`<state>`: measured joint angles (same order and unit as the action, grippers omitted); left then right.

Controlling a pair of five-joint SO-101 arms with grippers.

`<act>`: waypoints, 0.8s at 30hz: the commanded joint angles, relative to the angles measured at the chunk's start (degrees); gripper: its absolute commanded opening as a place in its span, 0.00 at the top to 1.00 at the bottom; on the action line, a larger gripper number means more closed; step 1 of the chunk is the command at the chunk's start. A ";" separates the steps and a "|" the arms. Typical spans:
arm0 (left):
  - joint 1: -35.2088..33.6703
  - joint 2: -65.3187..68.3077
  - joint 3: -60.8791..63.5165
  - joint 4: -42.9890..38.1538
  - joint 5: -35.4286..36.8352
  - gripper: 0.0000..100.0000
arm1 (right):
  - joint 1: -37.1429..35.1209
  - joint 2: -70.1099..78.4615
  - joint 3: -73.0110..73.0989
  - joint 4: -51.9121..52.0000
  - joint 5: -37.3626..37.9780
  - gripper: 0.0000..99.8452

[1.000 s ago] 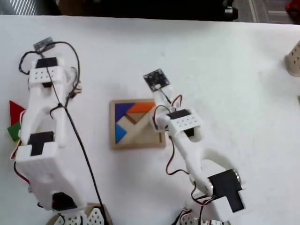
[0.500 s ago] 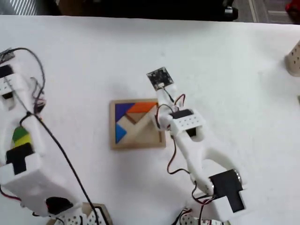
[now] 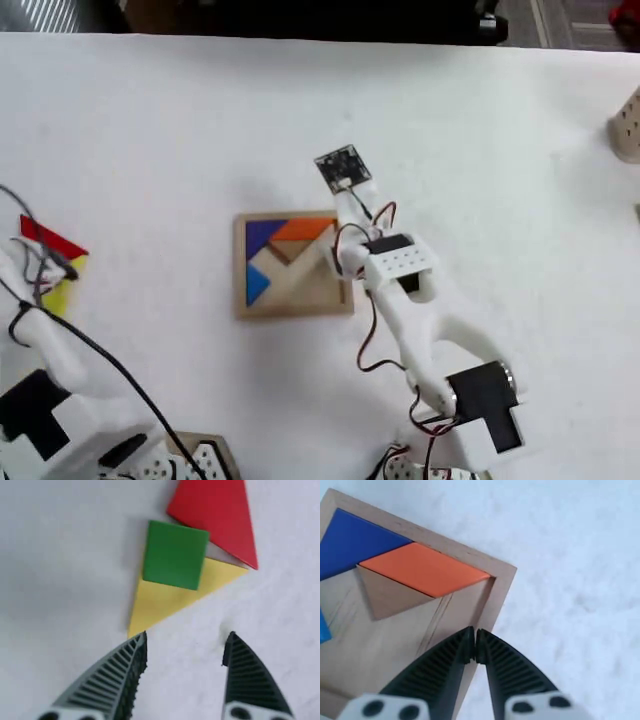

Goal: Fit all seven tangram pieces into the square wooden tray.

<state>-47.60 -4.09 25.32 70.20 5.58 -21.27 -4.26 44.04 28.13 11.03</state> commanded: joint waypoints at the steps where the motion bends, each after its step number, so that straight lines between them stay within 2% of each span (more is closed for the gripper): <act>1: -6.90 -2.68 -0.44 -2.64 -3.52 0.74 | 0.66 -2.59 -0.26 -0.57 0.70 0.98; 4: -7.96 0.13 -2.20 -3.43 -8.70 0.74 | 0.66 -2.59 -0.26 -0.57 0.70 0.98; 14: -7.87 21.23 -20.31 -2.99 -15.38 0.74 | 0.66 -2.59 -0.09 -0.57 0.70 0.98; 24: -5.23 18.51 -23.21 -2.02 -16.70 0.74 | 0.66 -2.59 -0.09 -0.66 0.70 0.98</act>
<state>-55.08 18.33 4.92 67.91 -10.42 -21.10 -4.26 44.13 28.13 11.03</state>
